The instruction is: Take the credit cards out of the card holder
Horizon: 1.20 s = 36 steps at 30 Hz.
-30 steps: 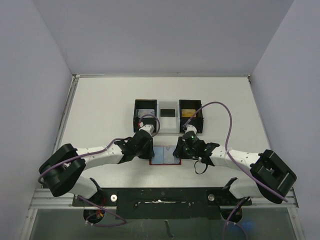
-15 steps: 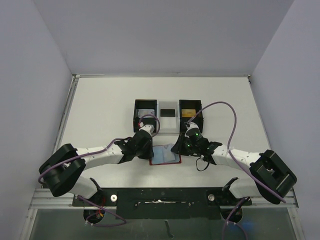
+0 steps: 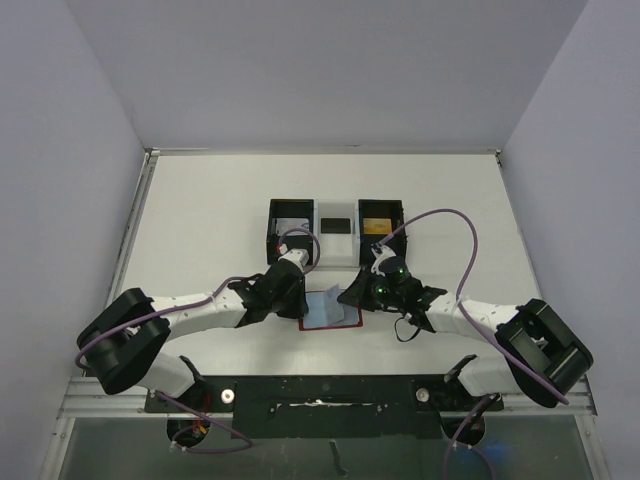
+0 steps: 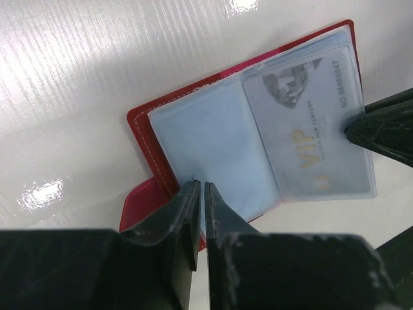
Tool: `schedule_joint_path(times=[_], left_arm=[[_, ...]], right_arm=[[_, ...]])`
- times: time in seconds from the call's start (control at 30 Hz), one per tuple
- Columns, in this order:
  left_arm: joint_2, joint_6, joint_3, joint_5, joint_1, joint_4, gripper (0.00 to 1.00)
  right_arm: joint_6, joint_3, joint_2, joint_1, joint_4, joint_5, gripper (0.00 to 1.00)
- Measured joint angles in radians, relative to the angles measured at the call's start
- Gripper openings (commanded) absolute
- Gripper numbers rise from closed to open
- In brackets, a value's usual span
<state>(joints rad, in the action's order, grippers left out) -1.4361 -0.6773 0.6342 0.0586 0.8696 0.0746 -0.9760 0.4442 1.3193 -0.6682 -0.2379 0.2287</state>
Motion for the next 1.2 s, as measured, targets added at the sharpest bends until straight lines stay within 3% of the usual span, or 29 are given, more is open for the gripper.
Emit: schedule_joint_path(times=[0.33,0.5,0.6,1.2], left_arm=[[0.04,0.0,-0.007,-0.007,0.0,-0.005,0.07],[0.046,-0.001,-0.007,-0.008,0.0,-0.011,0.08],[0.055,-0.001,-0.007,-0.007,0.0,-0.011,0.14],[0.188,-0.068,-0.086,0.014,-0.027,-0.016,0.2]], right_arm=[[0.018,0.003,0.022,0.0,0.001,0.038,0.18],[0.023,0.026,0.046,-0.002,-0.019,0.071,0.15],[0.03,0.045,0.063,-0.012,-0.011,0.07,0.18],[0.053,0.122,0.149,-0.06,-0.001,0.098,0.33]])
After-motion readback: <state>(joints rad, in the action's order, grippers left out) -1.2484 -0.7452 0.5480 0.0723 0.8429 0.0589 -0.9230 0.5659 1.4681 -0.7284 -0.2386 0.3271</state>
